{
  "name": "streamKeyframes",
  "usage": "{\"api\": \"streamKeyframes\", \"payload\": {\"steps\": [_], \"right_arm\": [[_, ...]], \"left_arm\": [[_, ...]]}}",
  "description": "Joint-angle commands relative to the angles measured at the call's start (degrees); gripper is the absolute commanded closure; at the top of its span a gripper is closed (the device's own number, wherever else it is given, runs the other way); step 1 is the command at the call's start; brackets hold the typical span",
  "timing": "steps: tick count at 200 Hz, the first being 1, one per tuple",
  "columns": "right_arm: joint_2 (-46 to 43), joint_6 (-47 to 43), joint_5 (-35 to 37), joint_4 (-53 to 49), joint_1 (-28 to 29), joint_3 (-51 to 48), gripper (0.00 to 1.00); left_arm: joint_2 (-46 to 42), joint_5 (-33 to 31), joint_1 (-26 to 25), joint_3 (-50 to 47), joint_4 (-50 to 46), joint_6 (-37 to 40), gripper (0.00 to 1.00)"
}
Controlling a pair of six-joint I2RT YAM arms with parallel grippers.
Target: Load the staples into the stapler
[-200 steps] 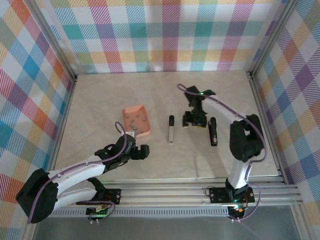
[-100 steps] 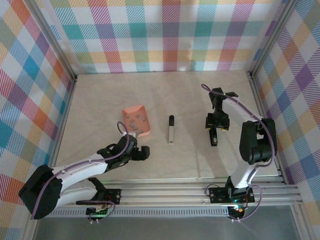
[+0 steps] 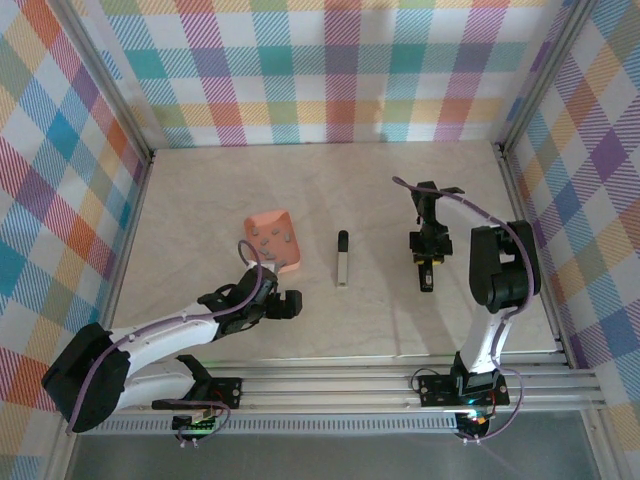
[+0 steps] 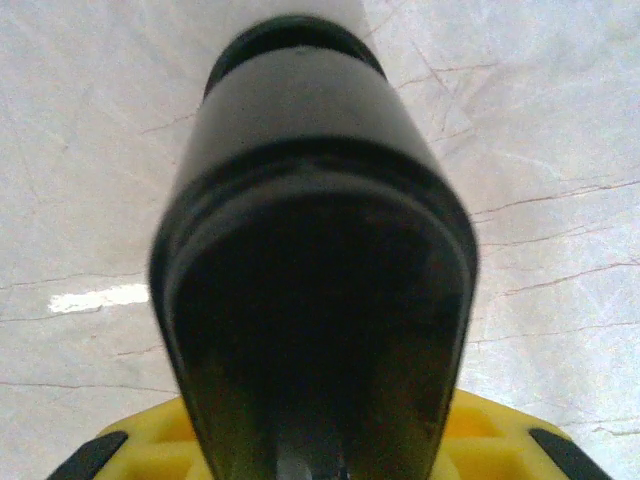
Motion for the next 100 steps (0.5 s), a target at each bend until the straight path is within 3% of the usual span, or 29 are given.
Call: {"api": "streamKeyframes", "payload": {"steps": [1, 49, 100], "right_arm": [[-3.10, 1.19, -2.14, -0.37, -0.17, 0.97, 0.76], [-8.77, 9.78, -3.88, -1.84, 7.35, 1.08, 0.77], [-5.60, 19.26, -3.88, -3.11, 16.80, 5.01, 0.75]], "left_arm": [[0.21, 0.28, 0.67, 1.24, -0.75, 0.73, 0.00], [-1.72, -1.36, 0.67, 1.13, -1.33, 0.22, 0.00], [-7.08, -3.89, 1.15, 1.57, -3.22, -0.76, 0.00]]}}
